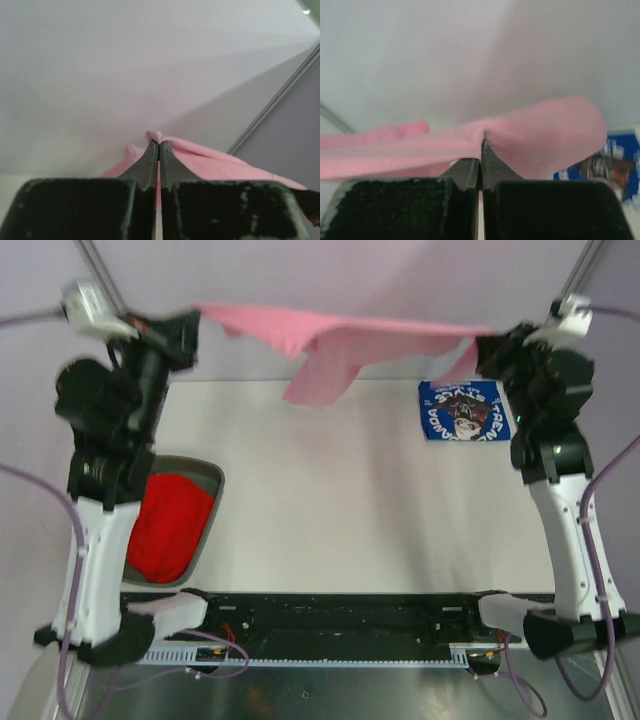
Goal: Fold and stack the t-shirts
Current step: Flatten out the tshirt
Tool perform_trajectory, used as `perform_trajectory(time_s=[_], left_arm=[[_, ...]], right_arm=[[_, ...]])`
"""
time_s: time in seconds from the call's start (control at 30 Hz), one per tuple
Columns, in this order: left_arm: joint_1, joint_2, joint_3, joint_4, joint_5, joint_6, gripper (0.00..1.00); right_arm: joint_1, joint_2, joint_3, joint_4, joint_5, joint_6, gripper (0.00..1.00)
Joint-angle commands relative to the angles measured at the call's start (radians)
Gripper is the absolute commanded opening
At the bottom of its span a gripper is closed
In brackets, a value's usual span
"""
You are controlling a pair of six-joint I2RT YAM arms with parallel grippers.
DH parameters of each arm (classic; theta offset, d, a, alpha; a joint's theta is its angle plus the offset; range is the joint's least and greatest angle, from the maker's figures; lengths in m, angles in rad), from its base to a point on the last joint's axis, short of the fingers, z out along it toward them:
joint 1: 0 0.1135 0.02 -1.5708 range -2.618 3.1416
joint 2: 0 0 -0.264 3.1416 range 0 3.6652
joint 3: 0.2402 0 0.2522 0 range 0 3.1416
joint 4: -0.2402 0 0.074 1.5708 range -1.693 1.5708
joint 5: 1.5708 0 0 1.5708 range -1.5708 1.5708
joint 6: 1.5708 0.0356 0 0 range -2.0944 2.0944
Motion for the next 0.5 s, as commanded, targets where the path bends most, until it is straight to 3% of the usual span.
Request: perform_trajectory(time_s=[0.0,0.03,0.13,0.2,0.33,0.47], left_arm=[[0.025,-0.243,-0.502,-0.023,-0.050,-0.098,0.00],[0.025,-0.307,-0.631,-0.032,-0.058,-0.123,0.00],[0.026,-0.464,-1.012,-0.063,-0.026,-0.188,0.00],[0.026,-0.533,-1.205,-0.072,0.021,-0.229,0.00],[0.024,-0.604,-1.404,-0.075,0.060,-0.285,0.00],[0.024,-0.609,-1.426,-0.076,0.077,-0.283,0.00]], right_arm=[[-0.005,-0.103,-0.368,-0.151,-0.044,0.071,0.00],[-0.002,-0.128,-0.458,-0.175,-0.075,0.084,0.06],[0.007,-0.147,-0.682,-0.266,-0.117,0.123,0.41],[0.003,-0.134,-0.788,-0.303,-0.123,0.147,0.56],[0.005,-0.127,-0.910,-0.325,-0.124,0.206,0.62],[-0.003,-0.141,-0.966,-0.320,-0.060,0.265,0.63]])
